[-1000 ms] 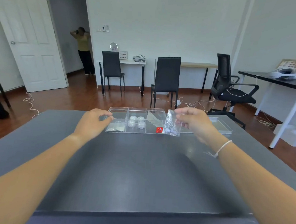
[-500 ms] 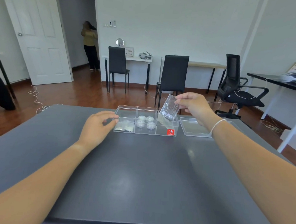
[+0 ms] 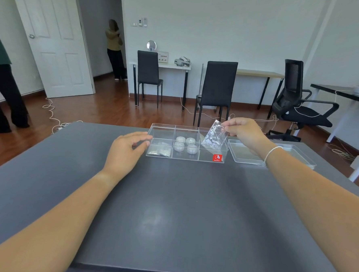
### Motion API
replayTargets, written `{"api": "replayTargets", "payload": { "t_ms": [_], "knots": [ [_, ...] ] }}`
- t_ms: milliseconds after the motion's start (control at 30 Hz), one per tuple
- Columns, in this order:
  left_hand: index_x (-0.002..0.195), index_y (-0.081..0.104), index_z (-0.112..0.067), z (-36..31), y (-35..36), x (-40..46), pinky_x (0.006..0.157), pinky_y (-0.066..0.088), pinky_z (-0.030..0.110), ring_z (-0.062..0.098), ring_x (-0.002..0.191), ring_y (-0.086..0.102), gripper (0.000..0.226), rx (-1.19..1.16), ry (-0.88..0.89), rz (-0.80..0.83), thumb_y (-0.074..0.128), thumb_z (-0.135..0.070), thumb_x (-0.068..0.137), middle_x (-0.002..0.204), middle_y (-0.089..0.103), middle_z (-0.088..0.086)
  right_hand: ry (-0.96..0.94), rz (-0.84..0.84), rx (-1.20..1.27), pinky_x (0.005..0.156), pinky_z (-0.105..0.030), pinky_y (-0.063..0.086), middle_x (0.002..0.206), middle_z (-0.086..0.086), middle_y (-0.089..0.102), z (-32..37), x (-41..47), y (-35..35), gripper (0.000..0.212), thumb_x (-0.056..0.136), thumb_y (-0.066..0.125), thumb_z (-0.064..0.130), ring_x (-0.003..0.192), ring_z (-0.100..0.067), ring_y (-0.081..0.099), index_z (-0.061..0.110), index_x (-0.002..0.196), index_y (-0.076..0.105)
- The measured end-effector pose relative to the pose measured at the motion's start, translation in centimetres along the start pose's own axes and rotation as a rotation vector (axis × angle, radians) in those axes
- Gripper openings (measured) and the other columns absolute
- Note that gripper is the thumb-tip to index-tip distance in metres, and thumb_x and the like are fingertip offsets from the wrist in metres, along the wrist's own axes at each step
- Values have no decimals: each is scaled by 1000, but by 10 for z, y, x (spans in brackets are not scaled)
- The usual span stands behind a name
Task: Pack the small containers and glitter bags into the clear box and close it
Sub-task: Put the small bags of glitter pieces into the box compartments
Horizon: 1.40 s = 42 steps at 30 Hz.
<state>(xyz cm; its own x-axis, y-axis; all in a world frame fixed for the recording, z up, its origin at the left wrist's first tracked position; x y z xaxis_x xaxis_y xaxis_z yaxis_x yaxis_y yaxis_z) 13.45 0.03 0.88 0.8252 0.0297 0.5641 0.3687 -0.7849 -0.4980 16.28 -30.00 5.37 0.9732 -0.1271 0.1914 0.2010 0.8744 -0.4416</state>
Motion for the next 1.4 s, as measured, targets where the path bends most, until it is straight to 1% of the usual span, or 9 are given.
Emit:
{"api": "replayTargets", "payload": {
  "t_ms": [133, 233, 400, 500, 600, 767, 1000, 1167, 1400],
  "knots": [
    [102, 70, -19, 2, 0, 1, 71, 34, -3, 10, 82, 47, 20, 10, -2, -1, 60, -15, 86, 112, 65, -7, 0, 11, -27, 72, -16, 43, 71, 4, 64, 0, 2, -1, 17, 85, 54, -1, 70, -6, 55, 5, 93, 68],
    [102, 70, -20, 3, 1, 0, 71, 35, -3, 9, 82, 47, 20, 1, -3, -2, 60, -15, 86, 114, 65, -7, -6, 57, -96, 87, -23, 40, 78, 0, 66, 1, 1, 6, 17, 84, 54, -1, 83, -11, 57, 6, 89, 69],
    [102, 70, -21, 3, 1, 0, 72, 34, -5, 5, 82, 47, 20, -19, 0, -9, 61, -15, 85, 109, 60, -14, -39, 61, -193, 84, -25, 39, 98, -4, 63, 0, 1, 17, 15, 85, 58, 5, 94, -15, 55, 6, 93, 71],
    [102, 71, -20, 3, 1, 0, 72, 33, -5, 2, 78, 46, 20, -21, 5, -11, 61, -15, 85, 107, 59, -15, -42, 53, -332, 99, -39, 42, 105, -1, 68, -1, 3, 21, 18, 87, 56, 13, 105, -22, 57, 14, 90, 73],
    [102, 71, -20, 3, 1, 0, 72, 34, -4, 2, 80, 47, 20, -15, 10, -10, 60, -15, 85, 107, 60, -14, -77, 33, -506, 101, -48, 39, 114, -3, 69, 1, 2, 23, 23, 88, 52, 16, 110, -28, 56, 13, 93, 74],
    [103, 70, -19, 3, 1, 0, 75, 36, 6, 9, 87, 50, 21, -10, 7, -1, 59, -14, 86, 114, 65, -6, -129, -15, -553, 102, -47, 38, 124, -7, 62, 1, 1, 22, 24, 90, 53, 19, 113, -31, 53, 16, 108, 69],
    [106, 69, -17, 1, 1, 0, 71, 34, -6, 6, 86, 51, 22, -10, 16, -1, 58, -12, 87, 108, 59, -13, -176, -55, -453, 101, -47, 41, 119, -6, 63, -5, -3, 14, 23, 89, 53, 17, 109, -26, 56, 16, 104, 70],
    [106, 69, -19, -1, 0, -1, 72, 35, -1, 8, 84, 49, 22, 13, 6, -8, 58, -15, 87, 107, 60, -13, -171, -105, -434, 94, -33, 43, 115, -5, 63, -16, -10, -8, 21, 89, 53, 18, 98, -19, 56, 18, 102, 70],
    [104, 68, -21, -33, -10, -4, 74, 33, -4, 8, 85, 52, 21, -82, 45, -131, 57, -14, 87, 102, 58, -12, -117, -172, -450, 84, -24, 36, 113, -5, 63, -47, -34, -67, 18, 87, 56, 17, 89, -11, 49, 16, 97, 70]
  ]
}}
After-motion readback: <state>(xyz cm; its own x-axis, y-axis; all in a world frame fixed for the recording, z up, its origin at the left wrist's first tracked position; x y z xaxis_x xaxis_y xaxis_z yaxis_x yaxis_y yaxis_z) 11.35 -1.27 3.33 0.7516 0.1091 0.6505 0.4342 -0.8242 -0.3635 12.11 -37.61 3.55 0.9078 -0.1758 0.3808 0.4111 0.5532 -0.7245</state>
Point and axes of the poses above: each hand's wrist, its own x-axis towards the middle knuckle, its own y-axis out of the palm, z = x × y, the point moved 5 cm from there along x, towards the middle knuckle
